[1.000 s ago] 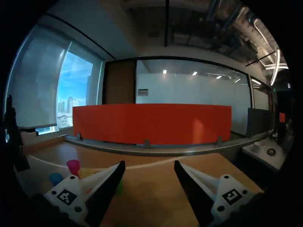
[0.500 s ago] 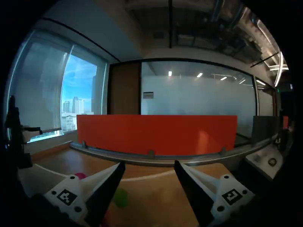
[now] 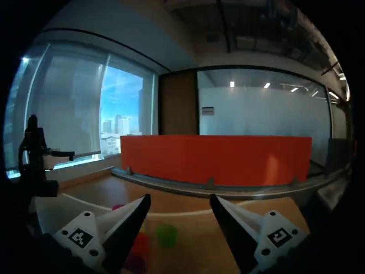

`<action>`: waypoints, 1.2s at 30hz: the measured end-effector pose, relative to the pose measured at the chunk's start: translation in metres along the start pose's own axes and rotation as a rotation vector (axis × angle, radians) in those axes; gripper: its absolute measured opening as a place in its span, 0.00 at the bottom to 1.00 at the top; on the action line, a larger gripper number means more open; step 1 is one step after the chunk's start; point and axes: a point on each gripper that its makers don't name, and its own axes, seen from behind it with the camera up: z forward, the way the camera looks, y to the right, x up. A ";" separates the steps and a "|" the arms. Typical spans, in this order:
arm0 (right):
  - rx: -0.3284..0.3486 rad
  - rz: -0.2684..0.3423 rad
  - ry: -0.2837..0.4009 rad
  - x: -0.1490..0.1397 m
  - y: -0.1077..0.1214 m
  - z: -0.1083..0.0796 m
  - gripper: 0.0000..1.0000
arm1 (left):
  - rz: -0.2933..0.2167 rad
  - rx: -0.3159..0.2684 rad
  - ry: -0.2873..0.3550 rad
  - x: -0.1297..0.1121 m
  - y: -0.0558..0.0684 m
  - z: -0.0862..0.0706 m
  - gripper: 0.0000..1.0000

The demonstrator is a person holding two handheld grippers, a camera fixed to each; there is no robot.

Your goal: Pour water

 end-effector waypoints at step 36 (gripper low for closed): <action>0.264 -0.091 -0.187 -0.028 -0.049 0.003 1.00 | 0.105 -0.356 -0.153 -0.055 0.061 -0.004 1.00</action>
